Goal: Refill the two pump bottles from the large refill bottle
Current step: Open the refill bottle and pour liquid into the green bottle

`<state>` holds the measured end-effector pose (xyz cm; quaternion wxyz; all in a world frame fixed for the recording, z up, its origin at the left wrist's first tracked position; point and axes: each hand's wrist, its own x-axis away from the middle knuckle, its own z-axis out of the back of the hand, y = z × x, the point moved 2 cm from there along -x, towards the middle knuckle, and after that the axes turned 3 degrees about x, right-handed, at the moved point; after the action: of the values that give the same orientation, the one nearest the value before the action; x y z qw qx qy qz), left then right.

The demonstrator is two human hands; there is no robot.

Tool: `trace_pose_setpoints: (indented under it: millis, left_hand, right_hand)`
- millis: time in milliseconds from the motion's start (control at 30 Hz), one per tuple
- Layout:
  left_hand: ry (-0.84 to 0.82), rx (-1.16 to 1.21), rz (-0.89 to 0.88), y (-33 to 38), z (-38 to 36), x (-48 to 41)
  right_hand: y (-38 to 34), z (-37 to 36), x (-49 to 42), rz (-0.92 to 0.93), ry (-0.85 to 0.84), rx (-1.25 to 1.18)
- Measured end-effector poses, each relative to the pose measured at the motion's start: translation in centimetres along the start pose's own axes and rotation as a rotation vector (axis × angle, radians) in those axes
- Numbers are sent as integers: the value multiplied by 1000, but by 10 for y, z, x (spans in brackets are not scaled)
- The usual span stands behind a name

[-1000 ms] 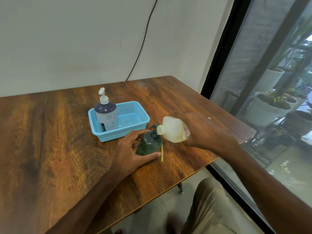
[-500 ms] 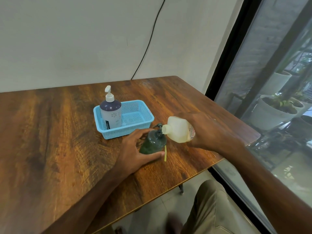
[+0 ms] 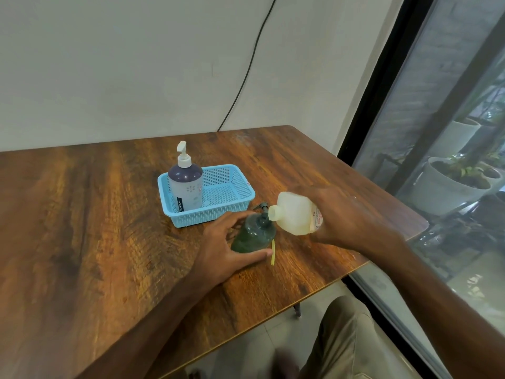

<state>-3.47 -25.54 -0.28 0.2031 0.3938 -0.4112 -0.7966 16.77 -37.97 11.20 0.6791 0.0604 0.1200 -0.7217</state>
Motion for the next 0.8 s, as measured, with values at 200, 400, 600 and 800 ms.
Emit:
trace_pose_setpoints:
  millis: [200, 400, 600, 800]
  left_hand:
    - [4, -12, 9, -2, 0, 0]
    - [-2, -2, 22, -3, -1, 0]
    - [-5, 1, 22, -2, -1, 0]
    - [1, 4, 14, 0, 0, 0]
  right_hand:
    - [3, -3, -1, -7, -7, 15]
    - [4, -3, 0, -8, -1, 25]
    - [1, 0, -1, 4, -10, 24]
    - [6, -5, -2, -2, -23, 45]
